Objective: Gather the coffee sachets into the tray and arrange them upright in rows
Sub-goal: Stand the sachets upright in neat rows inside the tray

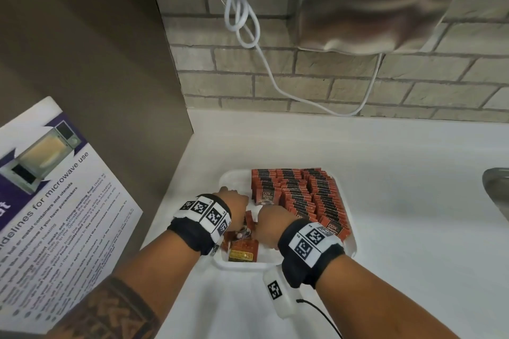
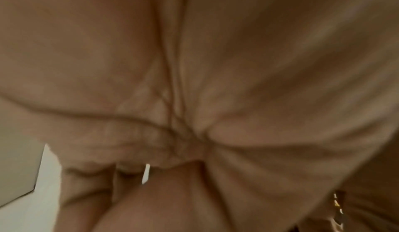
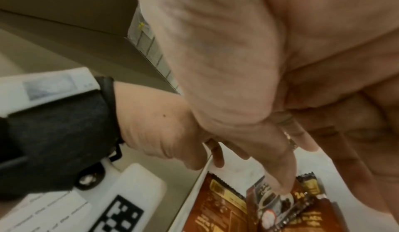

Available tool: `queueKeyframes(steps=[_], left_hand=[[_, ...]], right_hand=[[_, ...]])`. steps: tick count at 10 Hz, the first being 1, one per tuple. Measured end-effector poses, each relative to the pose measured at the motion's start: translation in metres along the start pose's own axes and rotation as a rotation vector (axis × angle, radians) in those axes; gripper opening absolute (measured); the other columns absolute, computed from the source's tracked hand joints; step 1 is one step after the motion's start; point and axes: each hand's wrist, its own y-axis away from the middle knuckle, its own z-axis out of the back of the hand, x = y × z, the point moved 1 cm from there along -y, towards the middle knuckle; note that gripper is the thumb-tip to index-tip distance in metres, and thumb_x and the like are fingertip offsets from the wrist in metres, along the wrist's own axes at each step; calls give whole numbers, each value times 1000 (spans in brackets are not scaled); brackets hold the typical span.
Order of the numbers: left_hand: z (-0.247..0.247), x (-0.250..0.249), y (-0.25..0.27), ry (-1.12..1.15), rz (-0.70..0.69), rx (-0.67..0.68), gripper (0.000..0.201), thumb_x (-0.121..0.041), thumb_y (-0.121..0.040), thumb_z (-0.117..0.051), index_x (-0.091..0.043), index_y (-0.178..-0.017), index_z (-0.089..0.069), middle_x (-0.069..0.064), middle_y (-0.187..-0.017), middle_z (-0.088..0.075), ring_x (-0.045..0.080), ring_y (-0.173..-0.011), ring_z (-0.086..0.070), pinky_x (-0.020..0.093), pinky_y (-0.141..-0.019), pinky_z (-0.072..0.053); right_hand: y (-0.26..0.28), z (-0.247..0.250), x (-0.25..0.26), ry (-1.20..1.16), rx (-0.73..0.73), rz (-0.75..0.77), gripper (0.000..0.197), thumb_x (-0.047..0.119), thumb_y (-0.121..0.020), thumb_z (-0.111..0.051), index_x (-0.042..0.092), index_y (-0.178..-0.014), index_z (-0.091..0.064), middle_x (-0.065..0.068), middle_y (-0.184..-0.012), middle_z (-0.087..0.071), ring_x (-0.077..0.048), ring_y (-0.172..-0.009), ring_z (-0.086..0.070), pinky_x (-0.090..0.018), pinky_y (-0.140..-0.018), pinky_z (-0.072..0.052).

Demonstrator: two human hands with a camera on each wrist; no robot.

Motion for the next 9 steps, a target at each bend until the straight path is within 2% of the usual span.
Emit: queueKeyframes(steps=[1, 2, 3, 5, 6, 7, 8, 9], left_hand=[[3, -1, 3, 30, -50, 1, 56, -13, -96, -59, -9, -148, -41, 13, -141, -54, 29, -125, -55, 31, -92, -45], [5, 0, 6, 62, -70, -6, 58, -9, -94, -62, -10, -148, -41, 13, -140, -55, 29, -125, -55, 32, -95, -46], [5, 2, 7, 86, -87, -16, 60, -9, -93, -64, -11, -148, -41, 13, -141, -54, 28, -126, -54, 32, -97, -46], [2, -1, 4, -8, 4, 25, 54, -20, -96, -62, -19, -147, -43, 12, -140, -50, 31, -132, -43, 36, -102, -41], [3, 3, 3, -37, 40, 9, 55, -24, -92, -63, -25, -145, -46, 8, -142, -49, 33, -139, -30, 48, -113, -27], [3, 12, 6, 4, 61, -17, 58, -26, -90, -66, -24, -144, -46, 5, -144, -45, 32, -136, -34, 47, -110, -34], [3, 20, 10, 95, 48, -19, 58, -18, -90, -66, -19, -145, -46, 9, -145, -40, 32, -125, -51, 42, -100, -51], [1, 26, 11, 148, 34, -9, 61, -11, -90, -66, -19, -146, -45, 11, -146, -38, 30, -117, -59, 39, -97, -54]], right_hand=[[-3, 3, 3, 39, 26, -25, 32, 13, -101, -46, -2, -126, -61, -18, -129, -61, -29, -114, -61, -32, -89, -49], [-9, 2, 2, 67, 54, -40, 28, 15, -104, -43, -1, -111, -65, -19, -131, -61, -29, -121, -59, -32, -92, -47], [-11, 0, 1, 72, 41, -43, 30, 13, -104, -43, -2, -119, -64, -18, -133, -61, -28, -123, -58, -32, -99, -46], [-20, -3, 0, 216, 112, 13, 40, 15, -95, -63, -1, -131, -59, -20, -130, -59, -33, -118, -57, -37, -98, -48], [-26, -8, -3, 208, 112, 21, 44, 20, -97, -62, 3, -138, -55, -19, -126, -62, -32, -117, -57, -40, -102, -49], [-30, -7, -4, 253, 146, 77, 40, 21, -98, -61, 6, -135, -58, -17, -121, -65, -32, -114, -59, -40, -102, -49], [-28, -6, 0, 348, 205, 108, 30, 19, -97, -62, 4, -123, -67, -17, -113, -70, -28, -101, -66, -37, -93, -55], [-35, -10, -7, 103, 107, 115, 27, 16, -96, -57, 3, -117, -66, -16, -112, -71, -14, -69, -65, -26, -66, -58]])
